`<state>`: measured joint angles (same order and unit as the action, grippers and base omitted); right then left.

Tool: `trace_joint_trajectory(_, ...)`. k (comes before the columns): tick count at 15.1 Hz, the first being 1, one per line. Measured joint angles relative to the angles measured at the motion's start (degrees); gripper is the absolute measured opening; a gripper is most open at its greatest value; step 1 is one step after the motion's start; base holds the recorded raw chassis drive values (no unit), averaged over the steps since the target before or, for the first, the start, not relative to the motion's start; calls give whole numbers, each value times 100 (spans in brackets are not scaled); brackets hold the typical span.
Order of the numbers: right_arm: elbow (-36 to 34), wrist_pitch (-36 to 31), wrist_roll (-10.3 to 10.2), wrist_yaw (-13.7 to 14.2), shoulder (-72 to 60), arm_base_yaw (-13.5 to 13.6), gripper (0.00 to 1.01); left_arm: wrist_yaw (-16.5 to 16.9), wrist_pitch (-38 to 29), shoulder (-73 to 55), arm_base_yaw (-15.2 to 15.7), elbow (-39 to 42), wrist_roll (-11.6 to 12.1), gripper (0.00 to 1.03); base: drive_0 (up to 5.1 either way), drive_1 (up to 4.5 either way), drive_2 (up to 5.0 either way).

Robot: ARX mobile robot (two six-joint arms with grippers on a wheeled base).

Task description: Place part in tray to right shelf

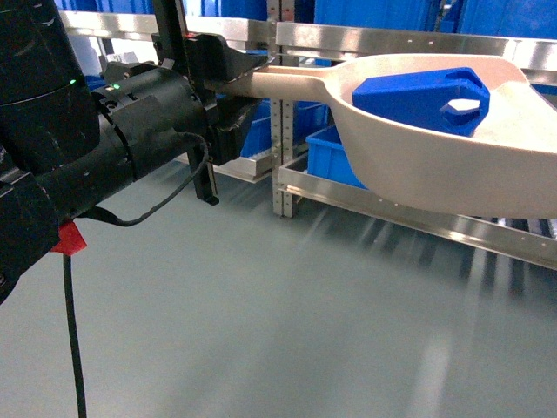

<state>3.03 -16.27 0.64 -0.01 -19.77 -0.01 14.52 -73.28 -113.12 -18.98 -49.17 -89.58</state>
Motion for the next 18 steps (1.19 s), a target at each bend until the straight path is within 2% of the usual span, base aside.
trace_joint_trajectory(18, 0, 0, 0, 0, 0, 0, 98, -2, 0, 0, 7, 0, 2, 17, -168, -168, -168)
